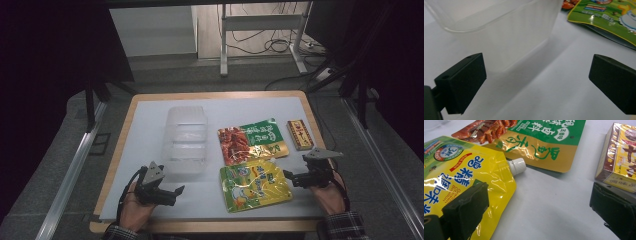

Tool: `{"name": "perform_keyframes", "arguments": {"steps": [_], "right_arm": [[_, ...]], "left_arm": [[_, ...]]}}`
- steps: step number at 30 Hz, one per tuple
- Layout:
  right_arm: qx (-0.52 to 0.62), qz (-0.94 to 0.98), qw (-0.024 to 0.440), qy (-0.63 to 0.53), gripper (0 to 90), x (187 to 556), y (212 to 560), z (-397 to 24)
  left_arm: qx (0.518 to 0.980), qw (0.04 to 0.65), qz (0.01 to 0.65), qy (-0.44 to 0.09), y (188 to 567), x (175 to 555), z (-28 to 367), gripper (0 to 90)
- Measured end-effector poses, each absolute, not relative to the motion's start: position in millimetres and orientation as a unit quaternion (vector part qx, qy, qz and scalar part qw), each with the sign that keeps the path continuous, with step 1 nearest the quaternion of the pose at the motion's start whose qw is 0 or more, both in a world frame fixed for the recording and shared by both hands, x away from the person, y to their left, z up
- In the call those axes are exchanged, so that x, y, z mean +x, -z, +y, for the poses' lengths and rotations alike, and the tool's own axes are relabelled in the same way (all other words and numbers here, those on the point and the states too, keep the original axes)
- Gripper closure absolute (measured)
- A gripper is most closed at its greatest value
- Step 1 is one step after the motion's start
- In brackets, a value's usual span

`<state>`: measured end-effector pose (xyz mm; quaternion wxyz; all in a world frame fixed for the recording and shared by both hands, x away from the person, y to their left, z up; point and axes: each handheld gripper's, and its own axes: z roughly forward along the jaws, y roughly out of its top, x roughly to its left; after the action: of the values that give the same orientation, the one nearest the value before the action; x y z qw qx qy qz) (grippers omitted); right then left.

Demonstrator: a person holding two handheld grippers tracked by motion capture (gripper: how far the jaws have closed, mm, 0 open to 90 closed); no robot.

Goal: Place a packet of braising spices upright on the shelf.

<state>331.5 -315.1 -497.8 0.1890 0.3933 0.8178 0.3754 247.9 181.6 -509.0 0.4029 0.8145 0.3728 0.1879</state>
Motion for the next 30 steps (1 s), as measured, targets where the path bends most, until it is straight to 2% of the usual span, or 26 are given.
{"name": "perform_keyframes", "arguments": {"steps": [4, 6, 13, 18, 24, 30], "right_arm": [[0.391, 0.819, 0.189, -0.375, 2.2, 331, 497, -315], [0.391, 0.819, 0.190, -0.376, 2.2, 331, 497, -315], [0.390, 0.820, 0.188, -0.374, 2.4, 332, 497, -314], [0.391, 0.820, 0.188, -0.374, 2.4, 332, 497, -314], [0.388, 0.821, 0.190, -0.374, 2.2, 332, 498, -314], [0.388, 0.820, 0.190, -0.375, 2.2, 332, 498, -314]], "left_arm": [[0.821, 0.396, 0.365, -0.189, 506, 245, 176, 4.4], [0.826, 0.392, 0.356, -0.192, 505, 243, 173, 9.5], [0.833, 0.388, 0.335, -0.208, 505, 240, 168, 17.0], [0.830, 0.406, 0.327, -0.199, 503, 238, 165, 23.7], [0.832, 0.417, 0.314, -0.187, 502, 237, 158, 36.7], [0.832, 0.430, 0.310, -0.164, 502, 238, 147, 43.7]]}}
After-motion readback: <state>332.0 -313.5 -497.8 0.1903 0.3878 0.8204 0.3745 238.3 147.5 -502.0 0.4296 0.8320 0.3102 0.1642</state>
